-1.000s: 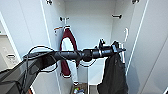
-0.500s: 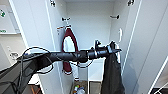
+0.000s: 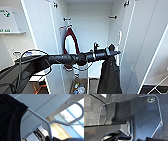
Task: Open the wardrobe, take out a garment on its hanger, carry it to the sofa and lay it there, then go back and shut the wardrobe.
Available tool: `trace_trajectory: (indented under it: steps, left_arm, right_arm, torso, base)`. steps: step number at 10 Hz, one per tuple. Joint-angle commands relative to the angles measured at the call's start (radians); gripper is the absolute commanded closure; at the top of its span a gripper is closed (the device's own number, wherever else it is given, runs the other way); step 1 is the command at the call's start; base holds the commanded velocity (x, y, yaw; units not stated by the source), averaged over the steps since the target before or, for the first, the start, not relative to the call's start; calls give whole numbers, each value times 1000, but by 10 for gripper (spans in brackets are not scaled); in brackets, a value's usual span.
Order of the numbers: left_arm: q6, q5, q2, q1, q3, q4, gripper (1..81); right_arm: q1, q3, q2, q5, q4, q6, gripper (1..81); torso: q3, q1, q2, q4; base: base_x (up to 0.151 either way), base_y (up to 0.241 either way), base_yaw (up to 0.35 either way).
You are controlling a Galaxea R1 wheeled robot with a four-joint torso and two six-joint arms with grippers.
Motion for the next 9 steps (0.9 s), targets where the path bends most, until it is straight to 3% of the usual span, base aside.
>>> trace_trajectory:
  steps: [1,9]
  left_arm:
    - [18,-57,-16,-169,30,9,811]
    - [18,-55,-36,-155,62,16,811]
  right_arm:
    - [35,5,2,-53,-1,-1,10]
    - [39,10,7,-53,-3,-4,10]
  torso:
    - [0,0,0,0]
    - [0,0,0,0]
  base:
    - [-138,0,0]
    - [-135,0,0]
